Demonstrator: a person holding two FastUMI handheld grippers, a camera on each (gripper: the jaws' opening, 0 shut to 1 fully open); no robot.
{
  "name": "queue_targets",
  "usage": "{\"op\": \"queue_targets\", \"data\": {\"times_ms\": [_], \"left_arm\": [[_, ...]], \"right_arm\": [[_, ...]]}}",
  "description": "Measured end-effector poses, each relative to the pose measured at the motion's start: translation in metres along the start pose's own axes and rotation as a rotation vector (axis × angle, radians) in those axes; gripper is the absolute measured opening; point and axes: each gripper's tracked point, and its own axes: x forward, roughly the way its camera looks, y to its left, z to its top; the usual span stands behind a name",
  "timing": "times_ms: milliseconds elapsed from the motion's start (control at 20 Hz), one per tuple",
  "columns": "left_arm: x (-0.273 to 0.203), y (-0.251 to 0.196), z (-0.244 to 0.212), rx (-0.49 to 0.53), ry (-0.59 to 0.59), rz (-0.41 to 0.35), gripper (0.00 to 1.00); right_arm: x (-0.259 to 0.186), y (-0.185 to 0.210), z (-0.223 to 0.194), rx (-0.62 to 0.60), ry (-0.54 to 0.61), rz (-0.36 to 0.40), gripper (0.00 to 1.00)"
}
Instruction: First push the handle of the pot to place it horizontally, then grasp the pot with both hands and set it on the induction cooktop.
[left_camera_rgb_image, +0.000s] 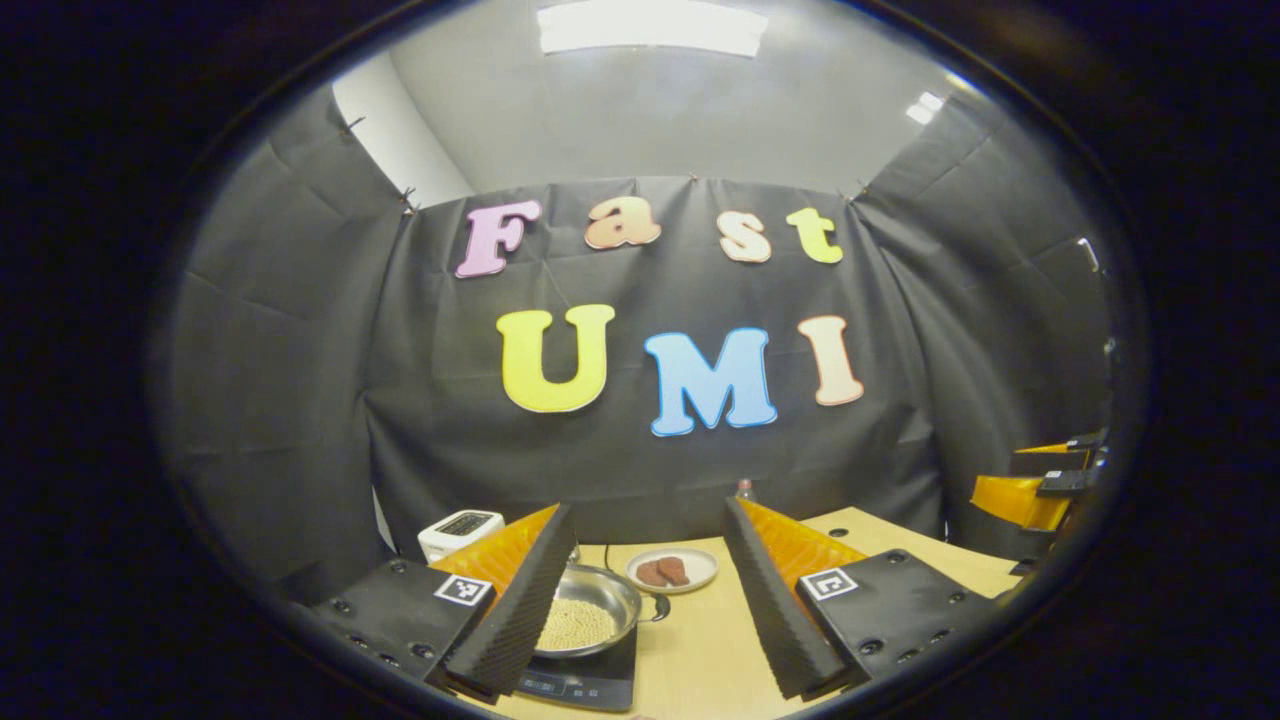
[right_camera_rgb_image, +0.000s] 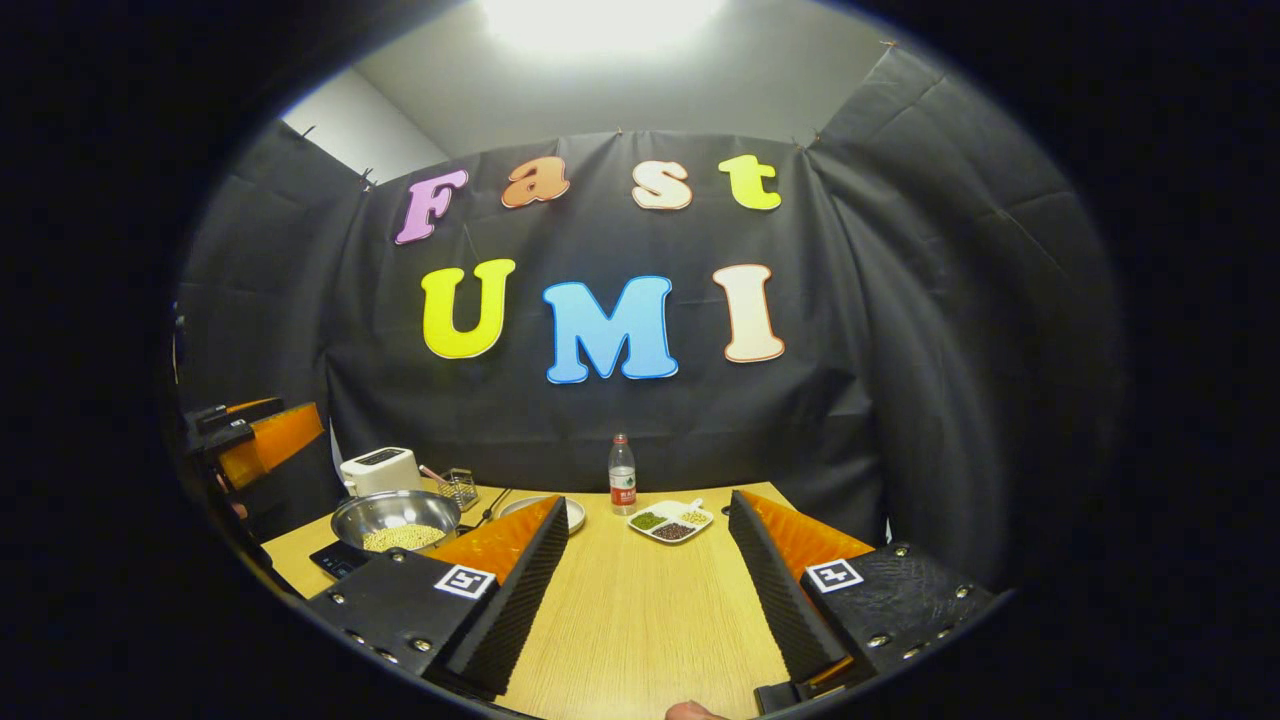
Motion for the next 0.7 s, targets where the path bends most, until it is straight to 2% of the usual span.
{"op": "queue_targets", "data": {"times_ms": [100,150,300,700], "left_arm": [[0.0,0.009,-0.004,-0.01,0.005,0.009,0.92],[0.0,0.013,-0.005,-0.008,0.011,0.013,0.96],[0.001,0.022,-0.01,-0.012,0.02,0.022,0.96],[0.001,0.043,-0.016,-0.012,0.029,0.038,0.92]], "right_arm": [[-0.002,0.009,0.001,0.007,-0.002,0.005,0.97],[-0.002,0.01,0.005,0.001,-0.012,0.003,0.98],[-0.003,0.019,0.017,-0.02,-0.052,0.013,0.98],[0.002,0.043,0.028,-0.032,-0.079,0.035,0.97]]}}
